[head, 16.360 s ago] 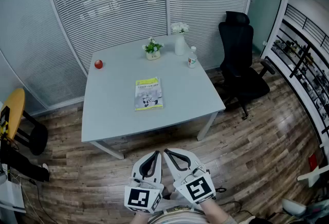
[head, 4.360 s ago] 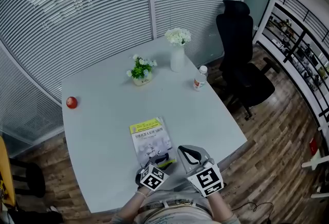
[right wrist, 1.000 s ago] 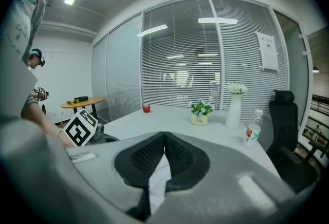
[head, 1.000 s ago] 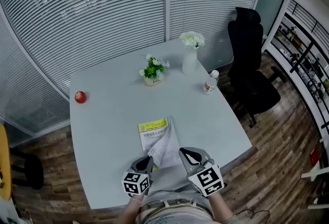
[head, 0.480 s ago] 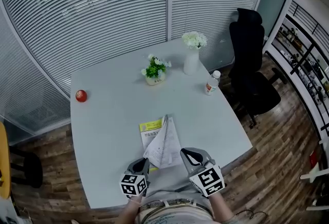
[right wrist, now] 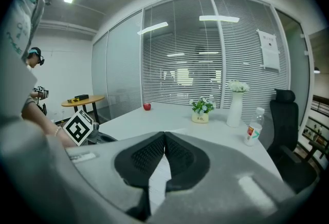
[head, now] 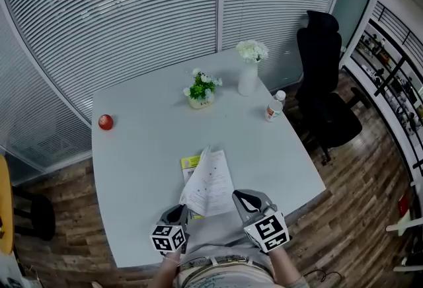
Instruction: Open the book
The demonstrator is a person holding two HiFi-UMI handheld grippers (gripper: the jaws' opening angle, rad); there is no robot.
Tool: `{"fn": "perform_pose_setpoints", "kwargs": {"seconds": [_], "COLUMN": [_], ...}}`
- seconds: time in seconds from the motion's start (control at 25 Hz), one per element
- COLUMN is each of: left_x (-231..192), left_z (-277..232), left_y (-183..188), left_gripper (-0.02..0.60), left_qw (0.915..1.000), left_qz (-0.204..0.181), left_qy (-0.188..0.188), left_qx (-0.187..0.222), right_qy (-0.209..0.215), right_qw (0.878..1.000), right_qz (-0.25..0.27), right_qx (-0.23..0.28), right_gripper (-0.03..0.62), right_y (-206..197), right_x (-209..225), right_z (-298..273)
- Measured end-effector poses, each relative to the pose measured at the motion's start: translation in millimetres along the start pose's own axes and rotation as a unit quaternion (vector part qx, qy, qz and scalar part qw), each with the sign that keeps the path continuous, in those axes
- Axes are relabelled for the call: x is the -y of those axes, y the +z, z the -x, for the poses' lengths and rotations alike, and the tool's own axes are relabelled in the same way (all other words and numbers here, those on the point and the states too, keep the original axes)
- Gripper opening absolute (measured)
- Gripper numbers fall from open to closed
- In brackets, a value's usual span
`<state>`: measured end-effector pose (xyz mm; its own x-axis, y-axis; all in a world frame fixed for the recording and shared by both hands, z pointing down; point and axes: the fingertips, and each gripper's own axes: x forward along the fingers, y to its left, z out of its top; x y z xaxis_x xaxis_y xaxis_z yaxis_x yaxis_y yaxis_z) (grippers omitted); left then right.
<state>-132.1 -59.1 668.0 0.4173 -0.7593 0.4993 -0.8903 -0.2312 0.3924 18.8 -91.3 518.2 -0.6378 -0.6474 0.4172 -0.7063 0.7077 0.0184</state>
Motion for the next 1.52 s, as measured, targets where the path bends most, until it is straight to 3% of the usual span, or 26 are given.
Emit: {"fn": "perform_pose_setpoints", "kwargs": {"seconds": [0.52, 0.92, 1.52], "left_x": [-19, -41, -78], "left_z": [12, 23, 48], "left_y": [-8, -17, -35], "left_gripper": [0.005, 0.005, 0.005], "left_qw": [0.9996, 0.9976, 0.9928], "left_qz": [0.007, 0.047, 0.068], "left_qy": [0.027, 0.051, 0.098], "left_qx": [-0.002, -0.002, -0.014], "right_qy": [0.01, 0.012, 0.018], "right_qw": [1.0, 1.0, 1.0], "right_qz": [0.004, 0.005, 0.002], "right_qx": [-0.01, -0.013, -0.023], "right_gripper": [0.0, 0.0, 0.0], "right_y": [-4, -5, -10], "right_x": [-4, -7, -10], "right_z": [-5, -6, -12]}}
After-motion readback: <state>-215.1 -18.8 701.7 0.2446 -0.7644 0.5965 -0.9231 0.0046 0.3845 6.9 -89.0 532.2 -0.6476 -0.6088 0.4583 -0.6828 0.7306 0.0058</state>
